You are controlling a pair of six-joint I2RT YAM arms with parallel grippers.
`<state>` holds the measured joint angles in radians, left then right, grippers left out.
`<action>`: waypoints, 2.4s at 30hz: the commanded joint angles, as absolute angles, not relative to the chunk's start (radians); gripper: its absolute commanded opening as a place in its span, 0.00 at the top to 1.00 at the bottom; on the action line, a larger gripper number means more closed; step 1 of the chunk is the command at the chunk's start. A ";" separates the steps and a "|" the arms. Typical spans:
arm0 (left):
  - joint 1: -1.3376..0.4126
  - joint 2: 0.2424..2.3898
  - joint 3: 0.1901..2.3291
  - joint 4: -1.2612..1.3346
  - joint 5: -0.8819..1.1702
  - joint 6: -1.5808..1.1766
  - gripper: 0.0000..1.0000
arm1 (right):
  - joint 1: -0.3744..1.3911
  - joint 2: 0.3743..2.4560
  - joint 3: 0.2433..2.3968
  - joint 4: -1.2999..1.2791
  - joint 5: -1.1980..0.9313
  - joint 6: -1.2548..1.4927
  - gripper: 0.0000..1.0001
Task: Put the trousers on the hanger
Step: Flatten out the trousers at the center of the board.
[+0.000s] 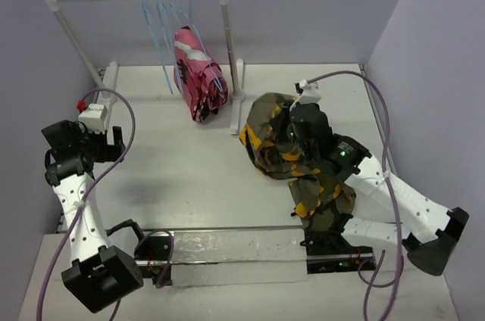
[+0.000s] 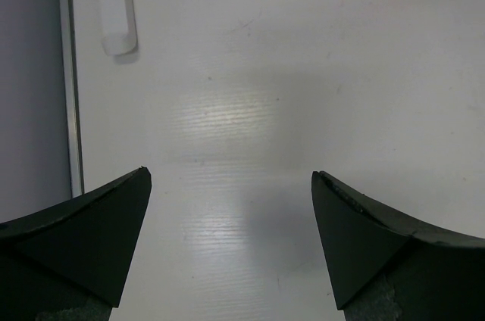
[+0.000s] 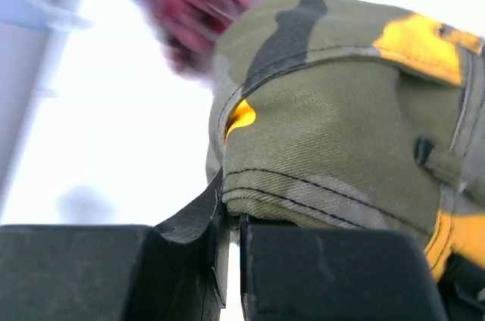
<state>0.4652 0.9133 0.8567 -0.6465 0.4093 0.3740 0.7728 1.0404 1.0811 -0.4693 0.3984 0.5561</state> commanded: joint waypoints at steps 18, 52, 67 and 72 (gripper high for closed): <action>0.458 0.896 1.103 -0.829 0.684 0.438 0.03 | 1.270 1.357 1.853 -0.157 0.668 0.052 1.00; -0.253 0.991 1.055 -0.893 0.390 0.484 0.01 | 0.289 0.955 0.797 -0.494 0.352 0.674 0.01; -0.741 1.268 0.973 -0.706 0.099 0.442 0.01 | 0.284 1.006 0.814 -0.453 0.221 0.680 0.06; -0.739 1.376 0.894 -0.516 0.011 0.368 0.01 | 0.285 1.014 0.800 -0.443 0.233 0.666 0.06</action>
